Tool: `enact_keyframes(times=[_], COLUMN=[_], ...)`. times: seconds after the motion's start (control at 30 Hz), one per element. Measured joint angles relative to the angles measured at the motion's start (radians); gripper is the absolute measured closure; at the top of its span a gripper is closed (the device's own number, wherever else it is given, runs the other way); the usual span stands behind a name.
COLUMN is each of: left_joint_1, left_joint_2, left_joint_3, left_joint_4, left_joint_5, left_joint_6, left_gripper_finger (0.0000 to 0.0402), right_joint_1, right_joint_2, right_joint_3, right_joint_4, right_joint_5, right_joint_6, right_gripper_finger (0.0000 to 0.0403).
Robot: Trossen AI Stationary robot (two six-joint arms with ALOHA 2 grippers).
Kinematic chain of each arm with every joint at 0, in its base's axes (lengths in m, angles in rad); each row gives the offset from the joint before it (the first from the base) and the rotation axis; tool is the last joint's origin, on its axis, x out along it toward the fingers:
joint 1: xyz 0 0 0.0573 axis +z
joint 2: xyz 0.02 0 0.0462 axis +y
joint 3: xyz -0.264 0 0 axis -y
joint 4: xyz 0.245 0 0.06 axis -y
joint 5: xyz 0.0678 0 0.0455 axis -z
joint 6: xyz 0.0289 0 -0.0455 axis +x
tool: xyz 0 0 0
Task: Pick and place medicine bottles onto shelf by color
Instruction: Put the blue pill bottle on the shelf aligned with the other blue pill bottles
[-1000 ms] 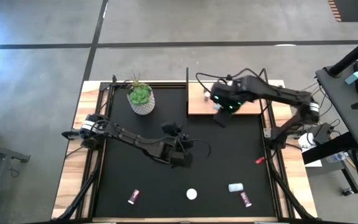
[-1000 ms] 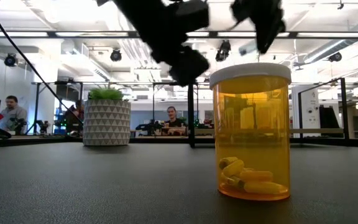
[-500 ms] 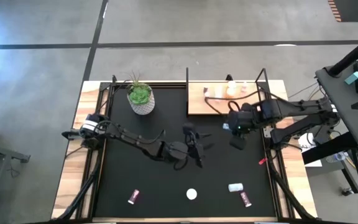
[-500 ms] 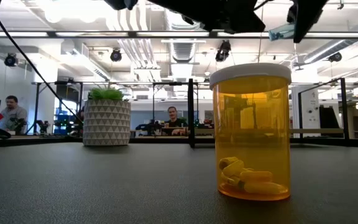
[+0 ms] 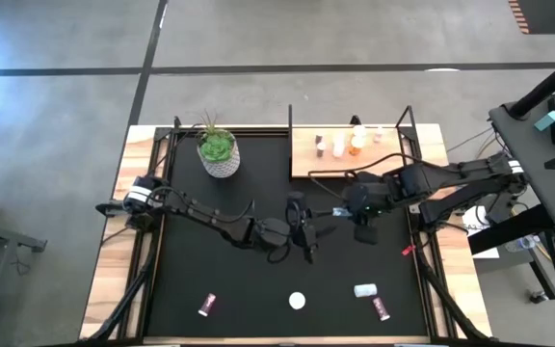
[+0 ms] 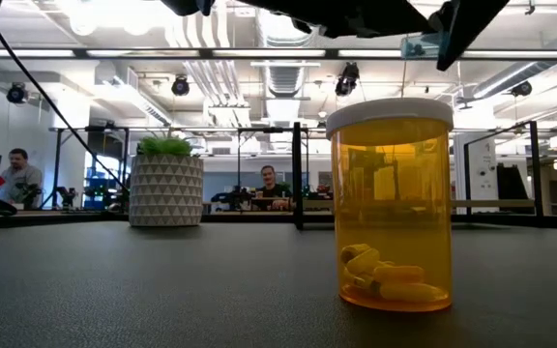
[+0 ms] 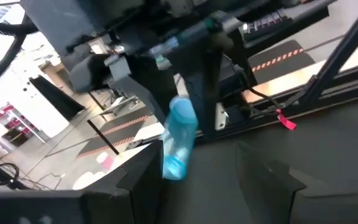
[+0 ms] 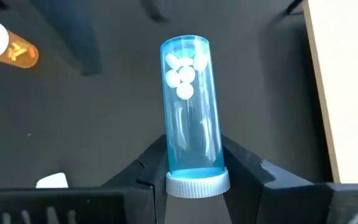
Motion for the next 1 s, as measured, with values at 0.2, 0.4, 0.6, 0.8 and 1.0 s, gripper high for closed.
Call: enact_keyframes(times=[0.2, 0.4, 0.6, 0.8, 1.0], left_joint_1=[0.022, 0.041, 0.040, 0.040, 0.040], left_joint_2=[0.000, 0.000, 0.000, 0.000, 0.000], left_joint_3=[0.000, -0.008, -0.013, -0.013, -0.013], left_joint_4=[0.000, -0.009, -0.011, -0.011, -0.011], left_joint_5=[0.000, 0.000, 0.000, 0.005, 0.021], left_joint_6=[0.000, -0.001, -0.001, -0.002, -0.003], left_gripper_finger=[0.0223, 0.0224, 0.0253, 0.0318, 0.0324], right_joint_1=[0.000, 0.000, -0.001, -0.001, -0.001], right_joint_2=[0.039, 0.050, 0.046, 0.046, 0.046], right_joint_3=[0.031, 0.045, 0.051, 0.051, 0.051], right_joint_4=[0.012, 0.024, 0.027, 0.025, 0.026], right_joint_5=[0.000, -0.002, -0.003, -0.004, -0.007], right_joint_6=[-0.062, -0.091, -0.100, -0.104, -0.104], right_gripper_finger=[0.0296, 0.0296, 0.0296, 0.0296, 0.0296])
